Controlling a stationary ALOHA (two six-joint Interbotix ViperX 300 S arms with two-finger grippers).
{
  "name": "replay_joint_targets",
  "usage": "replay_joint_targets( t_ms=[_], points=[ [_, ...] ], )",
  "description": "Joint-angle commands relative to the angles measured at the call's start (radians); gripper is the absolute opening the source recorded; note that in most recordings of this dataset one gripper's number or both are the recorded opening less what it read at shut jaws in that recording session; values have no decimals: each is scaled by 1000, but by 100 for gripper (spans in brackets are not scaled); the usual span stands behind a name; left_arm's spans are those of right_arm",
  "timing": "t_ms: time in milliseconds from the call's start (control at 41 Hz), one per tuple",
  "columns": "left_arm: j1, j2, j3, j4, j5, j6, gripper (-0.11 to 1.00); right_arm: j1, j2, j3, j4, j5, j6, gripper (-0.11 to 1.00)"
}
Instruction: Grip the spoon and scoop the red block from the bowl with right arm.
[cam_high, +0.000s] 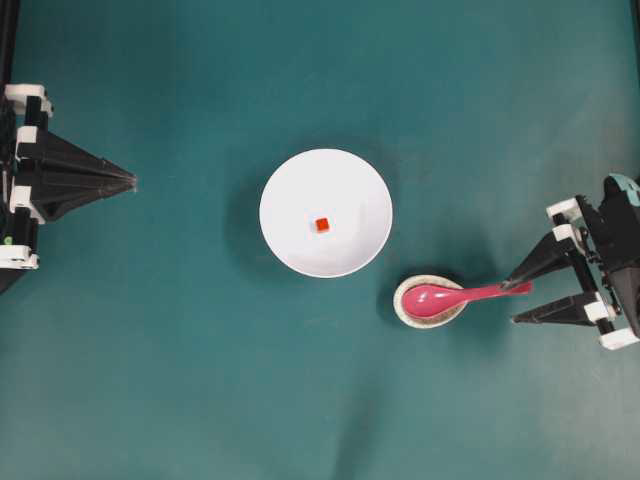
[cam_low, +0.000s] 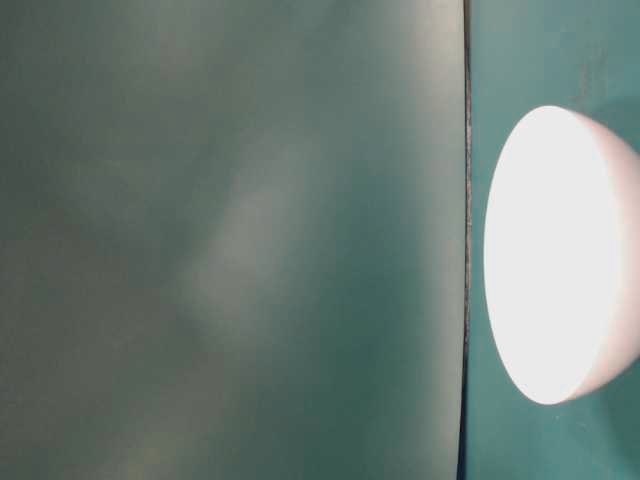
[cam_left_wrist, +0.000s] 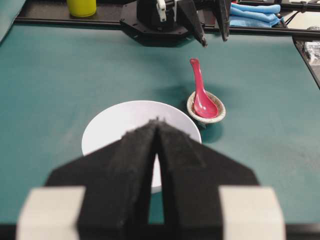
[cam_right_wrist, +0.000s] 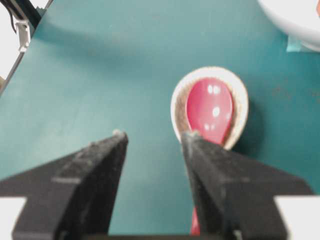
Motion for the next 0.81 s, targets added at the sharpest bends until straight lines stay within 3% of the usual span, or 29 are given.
replay_joint_targets(
  t_ms=[0,220,586,781],
  points=[
    [-2,3,-14,0,-11,-2,0,-11,26,11,6,-49,-2,54],
    [-2,5,-12,0,-11,-2,0,-37,92,58,67,-147,-21,54],
    [0,11,-12,0,-11,-2,0,-34,210,78,288,-290,-158,54],
    [-2,9,-11,0,-11,-2,0,15,273,83,333,-371,-164,54]
  ],
)
